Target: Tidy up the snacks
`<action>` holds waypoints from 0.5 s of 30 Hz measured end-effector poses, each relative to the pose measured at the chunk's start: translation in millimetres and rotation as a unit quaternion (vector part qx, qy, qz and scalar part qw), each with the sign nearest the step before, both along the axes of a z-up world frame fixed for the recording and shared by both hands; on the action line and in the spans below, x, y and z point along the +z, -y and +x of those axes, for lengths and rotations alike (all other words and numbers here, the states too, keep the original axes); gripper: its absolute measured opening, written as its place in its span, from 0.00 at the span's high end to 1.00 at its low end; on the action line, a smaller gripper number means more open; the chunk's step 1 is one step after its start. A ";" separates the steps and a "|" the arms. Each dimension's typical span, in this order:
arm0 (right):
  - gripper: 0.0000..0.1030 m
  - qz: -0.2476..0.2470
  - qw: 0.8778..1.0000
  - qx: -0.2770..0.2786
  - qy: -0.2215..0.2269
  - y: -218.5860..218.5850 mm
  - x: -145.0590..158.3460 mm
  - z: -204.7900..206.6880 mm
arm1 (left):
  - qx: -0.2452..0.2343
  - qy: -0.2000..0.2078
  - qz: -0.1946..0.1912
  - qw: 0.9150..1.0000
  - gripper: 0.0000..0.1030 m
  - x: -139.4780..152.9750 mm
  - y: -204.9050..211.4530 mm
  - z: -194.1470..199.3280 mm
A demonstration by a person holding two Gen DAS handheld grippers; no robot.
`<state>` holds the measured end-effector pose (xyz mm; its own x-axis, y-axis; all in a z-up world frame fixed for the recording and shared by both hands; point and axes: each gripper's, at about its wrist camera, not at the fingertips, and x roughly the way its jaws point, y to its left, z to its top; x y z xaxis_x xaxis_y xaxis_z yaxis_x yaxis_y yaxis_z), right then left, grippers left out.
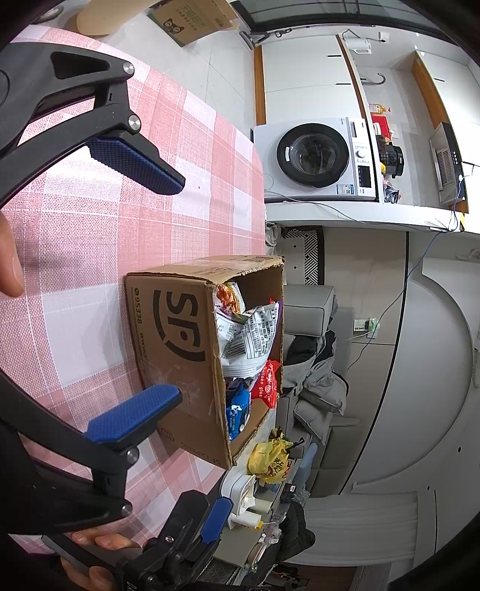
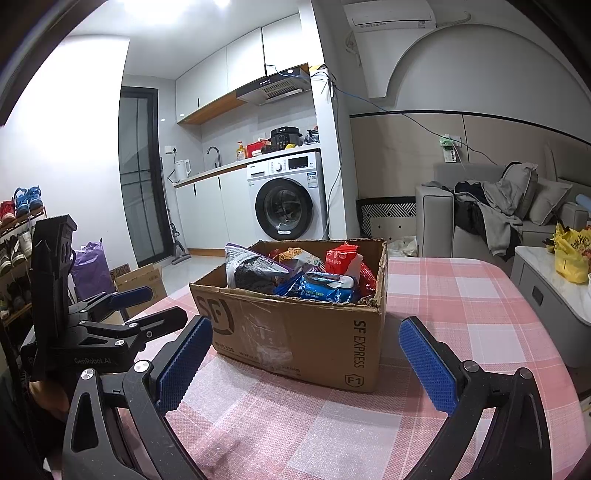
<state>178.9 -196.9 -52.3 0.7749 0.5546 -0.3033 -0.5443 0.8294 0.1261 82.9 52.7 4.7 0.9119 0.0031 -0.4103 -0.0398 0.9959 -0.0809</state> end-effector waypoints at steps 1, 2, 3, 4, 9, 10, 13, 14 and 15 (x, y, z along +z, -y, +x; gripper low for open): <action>0.00 0.000 1.000 0.000 0.001 -0.2 -0.1 0.2 | 0.000 0.000 0.000 1.000 0.01 -0.5 0.5 0.8; 0.00 -0.001 1.000 0.001 0.000 -0.8 -0.1 0.5 | 0.000 0.000 0.000 1.000 0.01 -0.3 0.3 0.6; 0.00 0.000 1.000 0.001 0.000 -0.6 -0.2 0.3 | 0.000 0.000 0.000 1.000 0.01 -0.2 0.1 0.1; 0.00 0.000 1.000 0.001 0.000 -0.6 -0.2 0.2 | 0.000 0.000 0.000 1.000 0.01 -0.3 0.1 0.1; 0.00 0.000 1.000 0.001 0.000 -0.9 -0.3 0.5 | 0.000 0.000 0.000 1.000 0.01 -0.5 0.2 0.1; 0.00 -0.001 1.000 0.001 0.000 -1.0 -0.4 0.5 | 0.000 0.000 0.000 1.000 0.01 -0.6 0.3 0.3; 0.00 -0.001 1.000 0.001 0.000 -1.6 -0.7 0.4 | 0.000 0.000 0.000 1.000 0.01 -0.8 0.3 0.2; 0.00 -0.001 1.000 0.002 0.000 -1.6 -0.7 0.4 | 0.000 0.000 0.000 1.000 0.01 -0.8 0.3 0.2; 0.00 -0.001 1.000 0.001 0.000 -1.6 -0.8 0.3 | 0.000 0.000 0.000 1.000 0.01 -0.9 0.3 0.1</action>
